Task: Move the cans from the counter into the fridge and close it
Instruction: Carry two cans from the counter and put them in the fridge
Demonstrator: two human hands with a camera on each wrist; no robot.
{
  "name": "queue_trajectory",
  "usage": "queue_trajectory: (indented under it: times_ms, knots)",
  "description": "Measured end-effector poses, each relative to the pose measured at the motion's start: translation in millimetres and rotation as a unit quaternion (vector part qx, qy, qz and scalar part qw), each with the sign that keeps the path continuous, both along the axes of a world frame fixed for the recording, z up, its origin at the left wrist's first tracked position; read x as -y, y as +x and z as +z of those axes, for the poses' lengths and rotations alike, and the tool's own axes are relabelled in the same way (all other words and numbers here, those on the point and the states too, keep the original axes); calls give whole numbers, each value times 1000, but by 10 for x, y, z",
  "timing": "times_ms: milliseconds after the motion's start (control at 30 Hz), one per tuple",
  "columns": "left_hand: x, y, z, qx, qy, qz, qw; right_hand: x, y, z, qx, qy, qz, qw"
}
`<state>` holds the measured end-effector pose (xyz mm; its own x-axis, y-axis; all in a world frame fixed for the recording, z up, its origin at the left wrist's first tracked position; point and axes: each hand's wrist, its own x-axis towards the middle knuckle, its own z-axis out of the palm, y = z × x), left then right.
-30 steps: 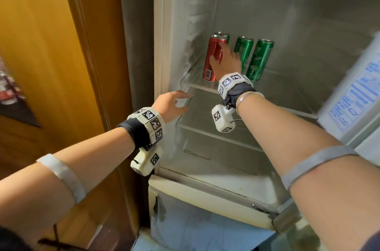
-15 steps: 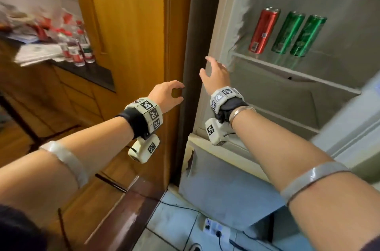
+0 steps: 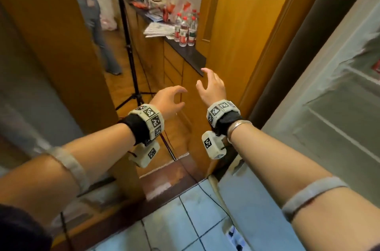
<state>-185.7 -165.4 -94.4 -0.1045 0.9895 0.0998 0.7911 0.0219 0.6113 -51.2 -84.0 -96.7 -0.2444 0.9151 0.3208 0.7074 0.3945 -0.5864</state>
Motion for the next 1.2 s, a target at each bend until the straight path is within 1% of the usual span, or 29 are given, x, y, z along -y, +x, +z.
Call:
queue_trajectory:
  times_ms: [167, 400, 467, 600, 667, 800, 900, 1033, 1200]
  knots:
    - [570, -318, -79, 9, -5, 84, 996, 369, -446, -88, 3, 7, 94, 996]
    - [1515, -809, -146, 16, -4, 197, 980, 1101, -1126, -177, -1, -8, 206, 978]
    - [1808, -991, -145, 14, -6, 229, 973, 1330, -1381, -199, 9, -12, 239, 971]
    - [2468, -1415, -138, 13, -16, 291, 957, 1855, -1954, -234, 61, -6, 314, 948]
    - [2852, -1651, -170, 21, -15, 322, 946, 2186, -2244, -253, 83, -16, 342, 936]
    - [3744, -2167, -247, 29, -12, 391, 920, 2969, -2901, -296, 100, -43, 387, 915]
    - [4465, -2577, -277, 44, -18, 446, 894, 3631, -3417, -293, 105, -37, 433, 894]
    - [5414, -3055, -279, 9, -40, 494, 868, 4569, -4056, -316, 96, -16, 484, 869]
    - [6611, -3423, -232, 15, -43, 560, 827, 5732, -4740, -312, 113, 2, 564, 818]
